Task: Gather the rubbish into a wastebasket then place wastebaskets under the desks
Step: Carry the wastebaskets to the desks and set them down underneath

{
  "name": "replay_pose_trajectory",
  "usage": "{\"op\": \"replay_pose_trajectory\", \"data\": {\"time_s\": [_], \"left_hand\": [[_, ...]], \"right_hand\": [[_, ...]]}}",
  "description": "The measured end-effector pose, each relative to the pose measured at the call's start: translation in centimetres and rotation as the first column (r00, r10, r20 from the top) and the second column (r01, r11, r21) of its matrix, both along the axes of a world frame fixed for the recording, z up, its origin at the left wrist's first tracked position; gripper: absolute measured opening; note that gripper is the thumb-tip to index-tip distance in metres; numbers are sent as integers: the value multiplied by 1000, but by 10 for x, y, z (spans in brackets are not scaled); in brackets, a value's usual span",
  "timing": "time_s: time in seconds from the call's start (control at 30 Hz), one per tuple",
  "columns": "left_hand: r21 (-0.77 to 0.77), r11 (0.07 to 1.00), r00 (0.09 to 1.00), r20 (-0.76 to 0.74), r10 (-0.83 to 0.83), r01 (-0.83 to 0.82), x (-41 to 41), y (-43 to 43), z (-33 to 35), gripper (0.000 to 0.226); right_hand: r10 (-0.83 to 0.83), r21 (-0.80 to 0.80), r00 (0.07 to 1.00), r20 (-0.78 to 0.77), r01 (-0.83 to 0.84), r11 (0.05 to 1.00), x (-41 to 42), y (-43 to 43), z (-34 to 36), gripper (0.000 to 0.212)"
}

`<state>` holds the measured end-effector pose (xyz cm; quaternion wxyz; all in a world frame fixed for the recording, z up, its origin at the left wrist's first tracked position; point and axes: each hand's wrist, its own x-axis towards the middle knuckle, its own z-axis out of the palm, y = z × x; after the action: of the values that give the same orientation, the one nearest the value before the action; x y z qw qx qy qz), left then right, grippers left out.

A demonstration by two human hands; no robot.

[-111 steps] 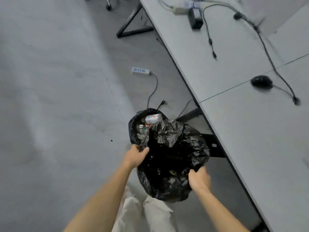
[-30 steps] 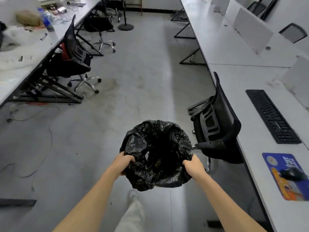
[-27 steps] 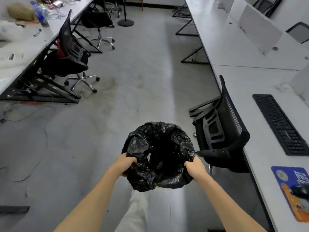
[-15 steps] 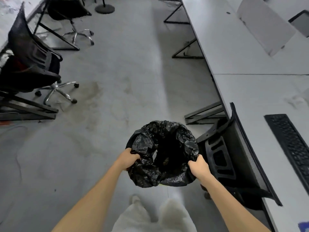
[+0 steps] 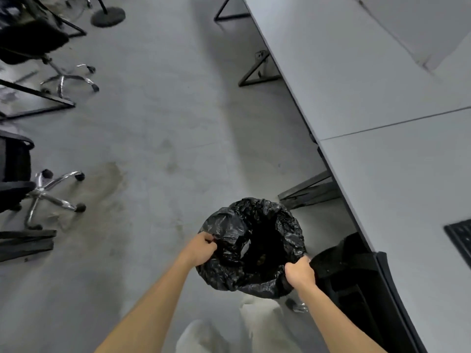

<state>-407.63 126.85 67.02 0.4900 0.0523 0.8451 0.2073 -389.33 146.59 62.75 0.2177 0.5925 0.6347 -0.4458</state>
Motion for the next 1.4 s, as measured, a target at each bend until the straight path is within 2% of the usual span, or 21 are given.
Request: {"op": "replay_pose_trajectory", "data": {"time_s": [0.07, 0.17, 0.27, 0.37, 0.47, 0.57, 0.67, 0.73, 0.8, 0.83, 0.97, 1.0, 1.17, 1.33, 1.4], "left_hand": [[-9, 998, 998, 7, -55, 55, -23, 27, -3, 46], [-22, 972, 971, -54, -234, 233, -66, 77, -13, 47], [-20, 903, 878, -225, -423, 430, -114, 142, -27, 47], [44, 831, 765, -420, -488, 555, -149, 204, -31, 47], [47, 698, 565, -627, -536, 714, -182, 273, -41, 54], [28, 522, 318, -820, -476, 853, -202, 340, -54, 66], [-83, 339, 66, -912, -404, 937, -215, 399, -79, 79], [-147, 289, -29, -926, -376, 946, -218, 421, -101, 84], [-146, 263, -46, -934, -353, 954, -220, 430, -130, 86], [-115, 267, -25, -947, -321, 957, -221, 430, -137, 87], [88, 274, 130, -982, -140, 958, -218, 438, -167, 79], [113, 268, 141, -986, -89, 957, -218, 441, -170, 77], [103, 211, 91, -994, 67, 972, -226, 450, -182, 74], [117, 230, 110, -993, 42, 966, -223, 446, -173, 77], [99, 248, 101, -995, 4, 964, -222, 443, -168, 79]], "right_hand": [[-80, -15, 997, -1, 80, 997, -22, 15, -11, 71], [-192, -46, 981, 2, 192, 980, -53, 36, -36, 71], [-309, -50, 951, 28, 310, 949, -80, 58, -71, 70], [-407, -50, 913, 41, 409, 911, -102, 72, -101, 70], [-509, -17, 860, 39, 510, 860, -123, 85, -137, 58], [-602, 16, 796, 56, 603, 798, -140, 93, -174, 43], [-665, 42, 746, 37, 663, 747, -160, 104, -217, 25], [-692, 31, 720, 52, 691, 722, -172, 107, -245, 25], [-729, 18, 680, 72, 730, 683, -182, 105, -286, 41], [-740, 16, 668, 72, 741, 671, -186, 106, -301, 46], [-834, 8, 551, 32, 834, 551, -207, 106, -377, 57], [-856, 2, 516, 14, 856, 516, -213, 107, -388, 61], [-927, -41, 375, 31, 927, 373, -235, 112, -422, 66], [-976, -74, 213, 53, 975, 209, -242, 111, -422, 67], [-972, -150, 225, 65, 965, 213, -240, 110, -419, 75]]}}
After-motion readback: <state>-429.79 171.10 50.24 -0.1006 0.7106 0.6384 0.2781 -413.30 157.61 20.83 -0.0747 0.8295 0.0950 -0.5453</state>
